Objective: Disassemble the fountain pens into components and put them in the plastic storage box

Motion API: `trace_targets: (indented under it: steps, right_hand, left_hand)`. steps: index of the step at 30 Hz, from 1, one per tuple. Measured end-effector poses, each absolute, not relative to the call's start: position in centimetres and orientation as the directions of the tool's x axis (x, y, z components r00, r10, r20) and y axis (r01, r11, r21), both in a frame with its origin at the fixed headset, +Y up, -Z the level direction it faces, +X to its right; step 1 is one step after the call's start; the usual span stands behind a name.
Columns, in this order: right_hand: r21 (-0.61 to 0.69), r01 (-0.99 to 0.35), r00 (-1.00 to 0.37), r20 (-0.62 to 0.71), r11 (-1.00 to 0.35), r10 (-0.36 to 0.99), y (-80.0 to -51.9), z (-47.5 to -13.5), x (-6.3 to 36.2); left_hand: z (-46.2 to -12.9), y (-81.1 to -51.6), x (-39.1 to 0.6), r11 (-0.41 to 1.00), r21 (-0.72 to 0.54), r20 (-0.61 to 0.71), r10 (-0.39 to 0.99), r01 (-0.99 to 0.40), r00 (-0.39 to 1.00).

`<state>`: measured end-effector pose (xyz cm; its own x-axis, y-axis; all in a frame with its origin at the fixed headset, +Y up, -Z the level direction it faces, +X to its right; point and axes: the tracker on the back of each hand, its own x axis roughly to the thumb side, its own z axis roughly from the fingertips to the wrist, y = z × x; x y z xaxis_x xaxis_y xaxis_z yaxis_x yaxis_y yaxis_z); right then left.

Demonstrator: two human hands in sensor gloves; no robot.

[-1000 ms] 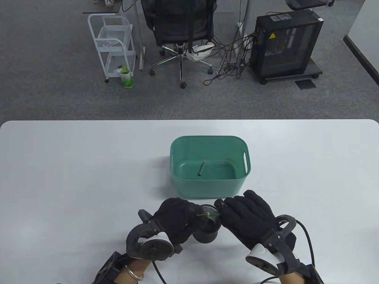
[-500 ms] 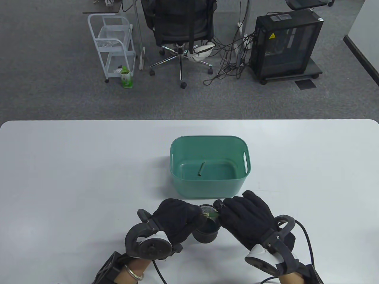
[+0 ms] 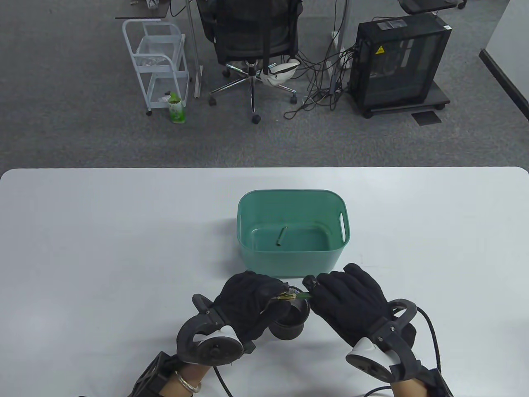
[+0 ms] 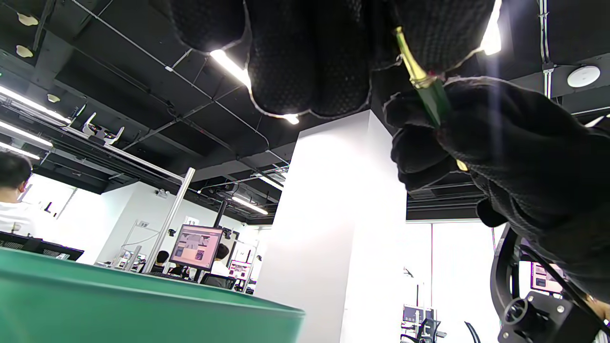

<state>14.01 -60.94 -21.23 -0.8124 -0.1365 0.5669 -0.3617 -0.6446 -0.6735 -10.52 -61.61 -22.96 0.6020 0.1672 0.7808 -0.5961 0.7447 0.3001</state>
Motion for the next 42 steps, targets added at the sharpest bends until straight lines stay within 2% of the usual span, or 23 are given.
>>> trace_targets:
  steps: [27,42]
  right_hand:
    - [-0.67,-0.366,-0.805,0.577,-0.646,-0.142,-61.05,-21.04,13.72]
    - [-0.677,-0.361,-0.813,0.565,-0.642,-0.139,-60.96,-21.19,14.04]
  left_hand:
    - [-23.34,-61.67,-10.97,0.734,0.27,0.782,0.21,-0.623,0.587]
    - [-23.08,-61.69,-10.5,0.756,0.294,0.775,0.17,-0.585,0.609]
